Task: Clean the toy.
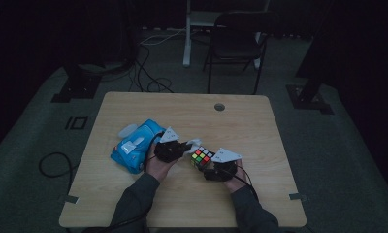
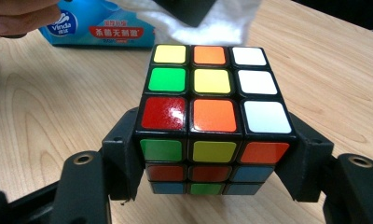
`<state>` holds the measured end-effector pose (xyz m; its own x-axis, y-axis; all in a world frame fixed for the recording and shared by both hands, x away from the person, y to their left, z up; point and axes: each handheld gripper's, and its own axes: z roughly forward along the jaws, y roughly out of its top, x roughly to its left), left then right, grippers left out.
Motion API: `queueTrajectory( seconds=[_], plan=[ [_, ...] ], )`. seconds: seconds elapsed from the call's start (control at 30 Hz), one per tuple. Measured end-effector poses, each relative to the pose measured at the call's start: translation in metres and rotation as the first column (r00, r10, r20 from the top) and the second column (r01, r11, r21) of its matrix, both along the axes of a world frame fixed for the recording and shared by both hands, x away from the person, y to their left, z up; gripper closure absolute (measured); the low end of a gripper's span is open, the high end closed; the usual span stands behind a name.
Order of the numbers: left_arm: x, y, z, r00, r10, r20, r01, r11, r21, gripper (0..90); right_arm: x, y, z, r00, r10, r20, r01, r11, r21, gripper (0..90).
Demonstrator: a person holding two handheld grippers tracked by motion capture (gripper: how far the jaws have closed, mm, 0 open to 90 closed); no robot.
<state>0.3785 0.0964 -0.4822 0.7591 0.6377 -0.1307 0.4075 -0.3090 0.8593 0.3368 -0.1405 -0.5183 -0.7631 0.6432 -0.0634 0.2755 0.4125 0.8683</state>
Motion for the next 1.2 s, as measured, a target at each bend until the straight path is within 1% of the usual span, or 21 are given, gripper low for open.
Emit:
queueTrajectory(
  seconds=[0.17, 0.33, 0.53, 0.67, 0.8, 1.2],
  plan=[
    [0.001, 0.005, -0.004, 0.9999, 0.008, -0.01, -0.007, 1.0, 0.003, 85.7, 0.0, -0.002, 0.001, 1.0, -0.005, 0.003, 0.005, 1.0, 0.003, 34.3],
    [0.001, 0.006, -0.006, 0.9998, 0.003, -0.019, -0.003, 1.0, -0.007, 85.6, 0.0, 0.0, 0.0, 1.0, 0.002, 0.001, -0.002, 1.0, 0.0, 34.2],
    [-0.001, 0.003, 0.0, 0.9998, -0.018, -0.013, 0.018, 0.9995, -0.025, 85.7, 0.0, 0.001, -0.001, 1.0, 0.005, -0.001, -0.005, 1.0, -0.001, 34.2],
    [-0.002, 0.001, 0.002, 0.9991, -0.039, -0.016, 0.038, 0.9986, -0.036, 85.6, 0.0, 0.002, -0.002, 0.9999, 0.01, -0.004, -0.01, 1.0, -0.002, 34.2],
    [-0.003, -0.001, 0.0, 0.9987, -0.046, -0.023, 0.045, 0.9981, -0.042, 85.6, -0.001, 0.004, -0.002, 0.9999, 0.015, -0.002, -0.015, 1.0, -0.003, 34.2],
    [-0.003, -0.005, -0.004, 0.9971, -0.064, -0.041, 0.062, 0.9972, -0.041, 85.6, -0.002, 0.003, -0.001, 0.9999, 0.015, 0.004, -0.015, 1.0, 0.006, 34.2]
  ],
)
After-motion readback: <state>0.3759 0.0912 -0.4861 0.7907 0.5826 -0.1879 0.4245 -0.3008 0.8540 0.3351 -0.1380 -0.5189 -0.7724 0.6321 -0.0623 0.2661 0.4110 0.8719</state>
